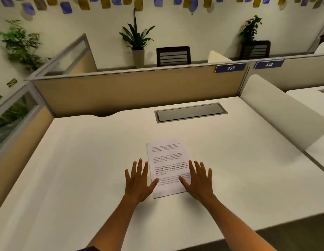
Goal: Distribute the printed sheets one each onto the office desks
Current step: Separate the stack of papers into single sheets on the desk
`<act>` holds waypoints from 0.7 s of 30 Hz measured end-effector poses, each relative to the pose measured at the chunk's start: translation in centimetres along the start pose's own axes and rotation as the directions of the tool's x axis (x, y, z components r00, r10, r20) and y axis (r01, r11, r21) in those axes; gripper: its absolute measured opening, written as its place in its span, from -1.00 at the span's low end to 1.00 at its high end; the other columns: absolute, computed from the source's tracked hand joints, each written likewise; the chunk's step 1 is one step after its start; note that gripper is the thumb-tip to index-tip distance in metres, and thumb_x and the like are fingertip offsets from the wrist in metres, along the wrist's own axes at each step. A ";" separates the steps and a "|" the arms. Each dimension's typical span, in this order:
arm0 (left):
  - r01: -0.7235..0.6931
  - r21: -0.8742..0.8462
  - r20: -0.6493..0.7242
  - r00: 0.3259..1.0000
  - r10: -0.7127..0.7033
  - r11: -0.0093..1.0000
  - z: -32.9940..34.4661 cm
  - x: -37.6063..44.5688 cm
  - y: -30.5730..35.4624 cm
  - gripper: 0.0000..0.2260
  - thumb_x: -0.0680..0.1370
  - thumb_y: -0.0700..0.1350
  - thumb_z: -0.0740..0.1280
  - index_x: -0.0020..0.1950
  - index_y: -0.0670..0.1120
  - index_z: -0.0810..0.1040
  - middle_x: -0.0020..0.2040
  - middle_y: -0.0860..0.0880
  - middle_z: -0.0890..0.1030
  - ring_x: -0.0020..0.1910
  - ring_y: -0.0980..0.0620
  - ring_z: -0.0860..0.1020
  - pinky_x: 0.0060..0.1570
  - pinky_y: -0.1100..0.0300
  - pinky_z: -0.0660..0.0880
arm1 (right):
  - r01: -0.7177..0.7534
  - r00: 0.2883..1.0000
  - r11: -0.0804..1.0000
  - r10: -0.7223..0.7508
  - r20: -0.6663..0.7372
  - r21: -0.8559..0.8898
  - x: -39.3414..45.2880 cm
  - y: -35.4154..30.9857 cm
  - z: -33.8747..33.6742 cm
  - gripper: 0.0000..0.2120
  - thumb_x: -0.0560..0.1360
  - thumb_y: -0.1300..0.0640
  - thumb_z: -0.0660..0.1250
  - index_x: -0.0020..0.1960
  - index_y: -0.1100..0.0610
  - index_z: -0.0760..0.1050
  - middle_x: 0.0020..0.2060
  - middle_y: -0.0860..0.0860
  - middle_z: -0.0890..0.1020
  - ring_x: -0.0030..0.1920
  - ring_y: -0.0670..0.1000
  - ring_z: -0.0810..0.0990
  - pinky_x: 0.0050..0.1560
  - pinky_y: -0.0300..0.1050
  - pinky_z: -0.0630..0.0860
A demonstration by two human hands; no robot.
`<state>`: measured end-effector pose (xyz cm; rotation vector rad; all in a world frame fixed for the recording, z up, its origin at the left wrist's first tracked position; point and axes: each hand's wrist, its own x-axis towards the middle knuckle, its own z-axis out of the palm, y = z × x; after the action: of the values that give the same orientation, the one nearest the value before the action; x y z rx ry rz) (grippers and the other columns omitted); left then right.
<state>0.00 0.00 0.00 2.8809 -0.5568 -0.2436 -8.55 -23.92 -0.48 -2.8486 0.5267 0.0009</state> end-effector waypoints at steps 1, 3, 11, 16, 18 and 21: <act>0.015 0.013 0.022 1.000 -0.015 1.000 0.4 -0.2 0.1 -0.19 0.49 0.44 -0.04 0.58 0.04 -0.22 0.60 -0.04 -0.27 0.58 -0.08 -0.27 0.49 -0.22 -0.27 | -0.016 0.999 1.000 0.016 0.030 0.006 0.0 0.1 0.2 -0.18 0.49 -0.42 -0.05 0.58 0.00 -0.16 0.58 0.05 0.05 0.59 0.11 -0.05 0.53 0.25 -0.13; 0.041 0.049 0.056 0.997 -0.043 0.998 1.2 -0.4 0.3 -0.19 0.50 0.43 -0.04 0.58 0.02 -0.21 0.60 -0.04 -0.27 0.58 -0.08 -0.28 0.50 -0.22 -0.27 | -0.038 0.998 0.999 0.038 0.047 0.000 0.1 0.3 0.8 -0.19 0.50 -0.41 -0.04 0.58 0.00 -0.17 0.58 0.04 0.08 0.58 0.10 -0.01 0.53 0.24 -0.10; 0.017 0.000 0.182 0.983 -0.016 1.000 3.6 -1.8 1.2 -0.18 0.52 0.39 0.03 0.59 -0.01 -0.20 0.61 -0.02 -0.23 0.58 -0.04 -0.27 0.53 -0.19 -0.26 | -0.049 0.998 0.998 0.047 0.034 0.042 0.6 0.9 2.1 -0.25 0.54 -0.31 0.04 0.58 0.07 -0.03 0.50 0.09 0.25 0.44 0.13 0.27 0.45 0.10 0.20; 0.024 -0.015 0.205 0.979 -0.020 1.000 3.8 -2.1 1.2 -0.20 0.53 0.35 0.08 0.59 -0.01 -0.21 0.60 -0.02 -0.27 0.58 -0.05 -0.29 0.53 -0.19 -0.26 | -0.095 0.996 0.980 0.093 0.015 0.174 1.7 0.7 1.7 -0.33 0.57 -0.20 0.14 0.55 0.12 0.11 0.39 0.10 0.39 0.32 0.15 0.38 0.30 0.04 0.37; 0.029 -0.017 0.207 0.978 -0.024 0.999 3.9 -2.2 1.3 -0.20 0.54 0.34 0.08 0.59 -0.01 -0.22 0.60 -0.02 -0.28 0.58 -0.05 -0.29 0.53 -0.18 -0.26 | -0.119 0.993 0.970 0.114 0.037 0.210 2.1 0.6 1.6 -0.37 0.58 -0.15 0.15 0.54 0.12 0.12 0.36 0.11 0.41 0.29 0.16 0.40 0.27 0.04 0.38; 0.038 -0.012 0.206 0.978 -0.034 0.999 4.0 -2.2 1.4 -0.20 0.53 0.34 0.08 0.59 0.00 -0.21 0.60 -0.02 -0.27 0.58 -0.06 -0.28 0.52 -0.18 -0.27 | -0.172 0.985 0.937 0.158 0.070 0.305 2.5 0.7 1.3 -0.41 0.59 -0.07 0.18 0.54 0.13 0.14 0.36 0.14 0.41 0.31 0.19 0.38 0.28 0.08 0.35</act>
<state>-3.31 -1.06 -3.28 2.8704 -0.5341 -0.5547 -6.38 -25.14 -2.05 -2.4862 0.6891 0.0110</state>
